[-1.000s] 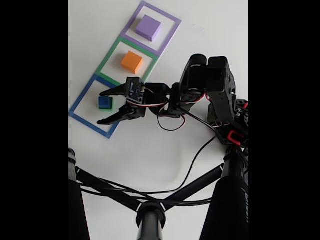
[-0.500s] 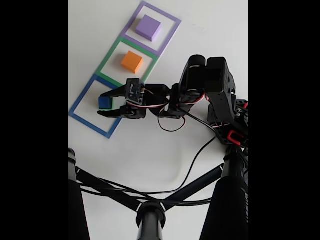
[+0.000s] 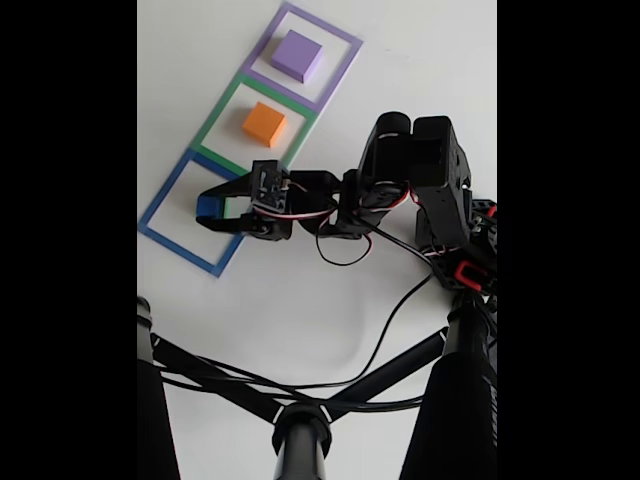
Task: Tower of hanoi
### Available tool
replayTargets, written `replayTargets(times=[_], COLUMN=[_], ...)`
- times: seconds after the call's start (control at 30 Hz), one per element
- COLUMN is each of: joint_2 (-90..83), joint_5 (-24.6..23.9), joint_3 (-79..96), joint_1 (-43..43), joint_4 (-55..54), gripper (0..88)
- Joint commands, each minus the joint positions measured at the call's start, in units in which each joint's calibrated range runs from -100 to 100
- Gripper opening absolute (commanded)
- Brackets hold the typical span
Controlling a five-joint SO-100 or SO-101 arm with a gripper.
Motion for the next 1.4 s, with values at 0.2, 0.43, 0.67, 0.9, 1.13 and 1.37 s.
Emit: replayTargets(times=[0.2,0.43,0.67,0.9,1.13,1.37], joint_2=[-8.8,-27.2,-48.1,-58.8,-56.1,-54.4], joint_5=[0.0,0.0,0.0,0.0,0.0,-1.5], joint_3=[3.3,4.6,-5.3,-28.2,-59.2,-77.1], joint_1=[-0.8,-0.2,2.2,8.9,14.7,18.6], joint_4=[1.7,19.8,56.9,100.0,133.5,148.7], gripper=[1.8,1.6,1.7,1.3,1.2,1.1])
